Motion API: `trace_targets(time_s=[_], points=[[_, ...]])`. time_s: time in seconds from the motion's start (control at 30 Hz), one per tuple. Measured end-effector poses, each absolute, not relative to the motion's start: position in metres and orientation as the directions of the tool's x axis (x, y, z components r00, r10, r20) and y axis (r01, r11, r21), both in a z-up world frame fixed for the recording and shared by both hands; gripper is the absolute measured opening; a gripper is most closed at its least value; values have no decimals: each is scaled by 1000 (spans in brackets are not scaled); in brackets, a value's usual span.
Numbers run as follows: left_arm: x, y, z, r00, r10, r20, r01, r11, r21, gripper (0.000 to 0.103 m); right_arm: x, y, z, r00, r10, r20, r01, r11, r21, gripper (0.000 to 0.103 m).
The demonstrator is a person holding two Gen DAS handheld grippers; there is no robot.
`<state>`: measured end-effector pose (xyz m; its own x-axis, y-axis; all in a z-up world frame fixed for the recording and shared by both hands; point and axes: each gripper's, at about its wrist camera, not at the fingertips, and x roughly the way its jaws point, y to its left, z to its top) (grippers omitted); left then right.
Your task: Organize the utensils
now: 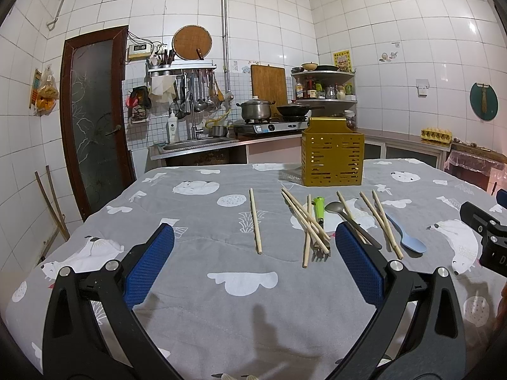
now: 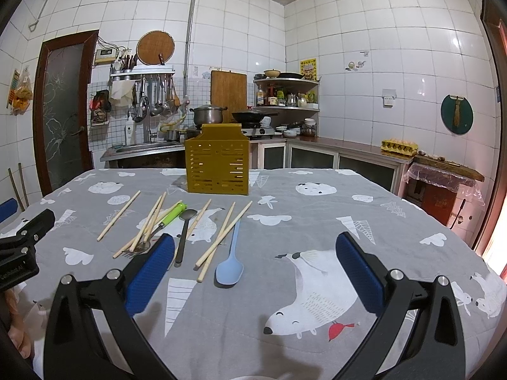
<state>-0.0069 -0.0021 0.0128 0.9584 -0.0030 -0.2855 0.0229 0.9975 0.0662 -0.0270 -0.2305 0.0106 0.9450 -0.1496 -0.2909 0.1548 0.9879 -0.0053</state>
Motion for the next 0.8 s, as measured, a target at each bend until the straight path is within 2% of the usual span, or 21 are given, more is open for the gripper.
trace_targets(time_s=[0.5, 0.67, 0.8], points=[[-9, 2, 9, 965, -3, -262, 23, 997, 72, 98, -30, -232, 14, 947, -150, -282, 158, 987, 5, 99], [-8, -7, 9, 961, -2, -278, 35, 993, 113, 98, -30, -228, 16, 948, -138, -287, 145, 989, 3, 99], [-2, -10, 13, 956, -25, -293, 57, 993, 99, 98, -25, -222, 19, 944, -156, -292, 156, 987, -26, 99]])
